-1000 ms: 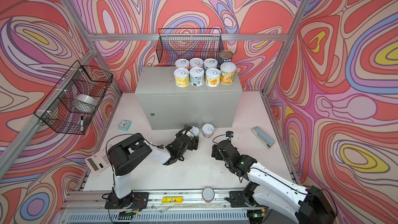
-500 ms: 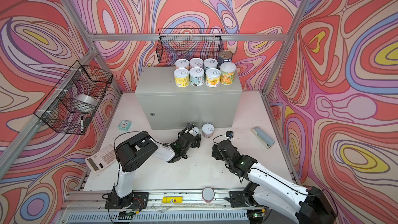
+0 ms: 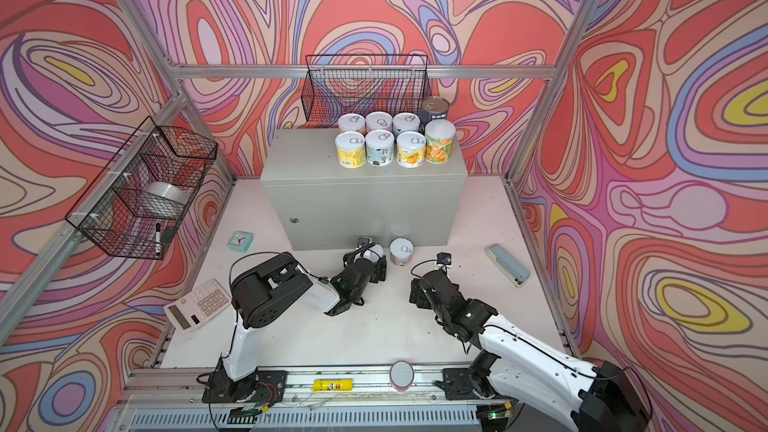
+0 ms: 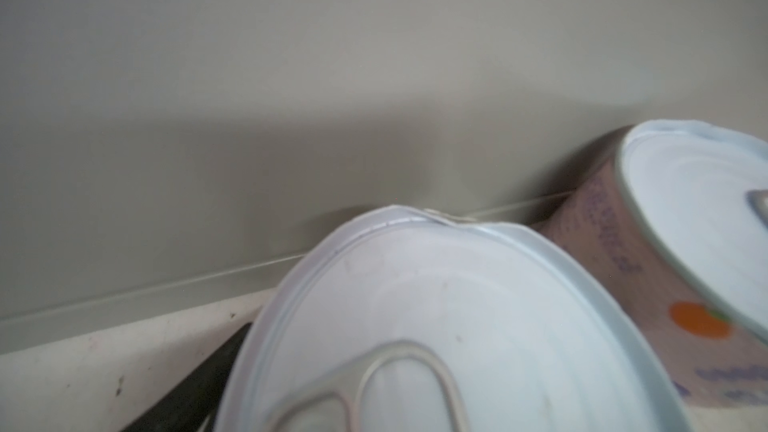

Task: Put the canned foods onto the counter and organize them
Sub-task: 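Close the left gripper around the green-labelled can, then lift the green-labelled can with the left gripper up onto the cabinet top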

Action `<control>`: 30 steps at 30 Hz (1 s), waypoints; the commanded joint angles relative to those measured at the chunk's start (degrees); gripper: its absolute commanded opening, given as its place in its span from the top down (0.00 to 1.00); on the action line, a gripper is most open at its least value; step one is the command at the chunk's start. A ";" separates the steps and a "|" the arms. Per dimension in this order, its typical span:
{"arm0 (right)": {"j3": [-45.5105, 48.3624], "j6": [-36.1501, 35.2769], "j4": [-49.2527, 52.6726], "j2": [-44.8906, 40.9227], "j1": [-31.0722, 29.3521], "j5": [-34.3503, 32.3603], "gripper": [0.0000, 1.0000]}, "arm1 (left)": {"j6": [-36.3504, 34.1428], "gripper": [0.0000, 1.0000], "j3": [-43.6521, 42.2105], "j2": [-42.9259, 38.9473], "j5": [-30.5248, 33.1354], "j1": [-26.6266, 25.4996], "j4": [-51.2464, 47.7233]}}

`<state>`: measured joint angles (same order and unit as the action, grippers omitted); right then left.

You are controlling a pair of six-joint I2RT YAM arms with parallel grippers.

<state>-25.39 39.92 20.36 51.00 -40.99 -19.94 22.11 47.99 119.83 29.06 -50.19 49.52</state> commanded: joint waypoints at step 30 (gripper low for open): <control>-1.57 2.16 -3.25 4.50 0.12 1.27 0.10 | 1.33 1.00 -7.30 -51.54 -8.33 -2.36 -52.17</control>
<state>-26.04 41.56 18.24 55.29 -40.99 -18.90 21.91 36.29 73.71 22.04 -52.56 13.04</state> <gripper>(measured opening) 0.901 0.719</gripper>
